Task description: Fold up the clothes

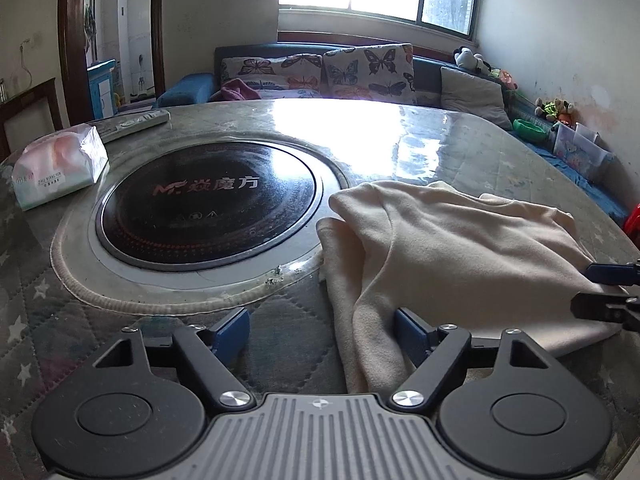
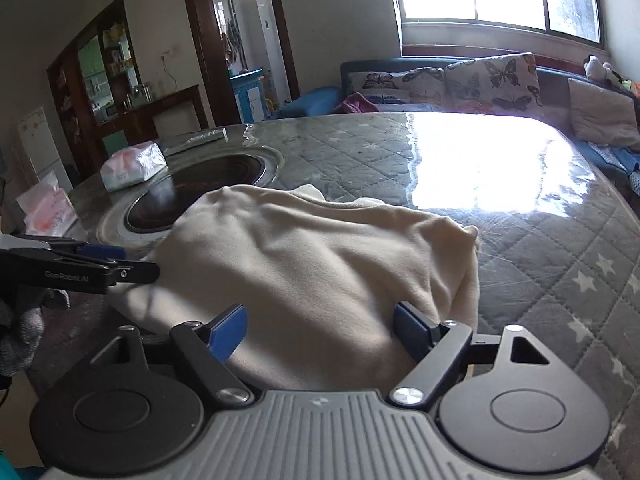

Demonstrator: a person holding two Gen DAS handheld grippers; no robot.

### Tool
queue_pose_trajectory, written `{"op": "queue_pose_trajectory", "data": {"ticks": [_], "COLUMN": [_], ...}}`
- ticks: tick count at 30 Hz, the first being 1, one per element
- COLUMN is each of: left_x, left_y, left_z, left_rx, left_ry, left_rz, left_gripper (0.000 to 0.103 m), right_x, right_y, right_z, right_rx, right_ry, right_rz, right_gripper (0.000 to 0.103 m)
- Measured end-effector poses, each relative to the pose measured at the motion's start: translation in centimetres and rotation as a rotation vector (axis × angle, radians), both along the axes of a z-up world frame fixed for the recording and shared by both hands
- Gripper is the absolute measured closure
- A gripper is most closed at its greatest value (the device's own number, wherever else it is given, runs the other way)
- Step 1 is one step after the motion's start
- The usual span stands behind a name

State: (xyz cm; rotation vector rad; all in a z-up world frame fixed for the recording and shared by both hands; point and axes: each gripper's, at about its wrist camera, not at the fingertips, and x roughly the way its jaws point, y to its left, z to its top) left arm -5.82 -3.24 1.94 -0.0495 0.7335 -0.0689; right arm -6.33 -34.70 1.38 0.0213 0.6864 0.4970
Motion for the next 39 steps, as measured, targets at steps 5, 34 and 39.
{"op": "queue_pose_trajectory", "data": {"ticks": [5, 34, 39], "left_x": [-0.1, 5.0, 4.8], "left_y": [0.2, -3.2, -3.0], "left_z": [1.4, 0.8, 1.1], "left_rx": [-0.027, -0.151, -0.155], "left_ry": [-0.030, -0.061, -0.063], "left_rz": [-0.005, -0.189, -0.189], "left_gripper": [0.022, 0.069, 0.066], "right_x": [0.5, 10.0, 10.6], "right_y": [-0.7, 2.2, 2.9], "right_z": [1.4, 0.3, 0.0], "right_rx": [0.005, -0.114, -0.157], "right_ry": [-0.033, 0.021, 0.010], "right_rz": [-0.023, -0.099, -0.106], "right_gripper": [0.020, 0.058, 0.057]}}
